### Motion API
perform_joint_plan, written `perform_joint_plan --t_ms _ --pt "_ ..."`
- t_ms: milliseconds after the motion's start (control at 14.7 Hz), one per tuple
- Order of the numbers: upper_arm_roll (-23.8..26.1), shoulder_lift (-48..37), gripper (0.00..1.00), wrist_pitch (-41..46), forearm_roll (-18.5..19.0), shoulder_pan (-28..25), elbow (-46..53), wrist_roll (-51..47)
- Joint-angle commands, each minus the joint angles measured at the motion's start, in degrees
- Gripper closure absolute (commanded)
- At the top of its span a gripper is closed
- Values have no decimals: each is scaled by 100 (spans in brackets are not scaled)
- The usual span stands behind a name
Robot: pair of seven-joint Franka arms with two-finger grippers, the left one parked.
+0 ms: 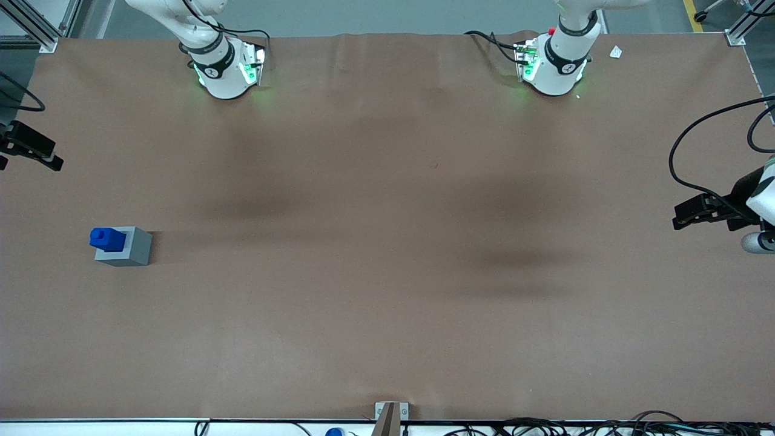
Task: Insert blue part into gray base with right arm
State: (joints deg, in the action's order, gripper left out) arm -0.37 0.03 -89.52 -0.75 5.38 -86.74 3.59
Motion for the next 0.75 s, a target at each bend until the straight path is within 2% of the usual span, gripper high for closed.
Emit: perform_joint_plan --t_ms 0,679 --pt "11 -100 0 22 67 -11 68 -77" --pt "20 -82 0 119 93 -37 245 -86"
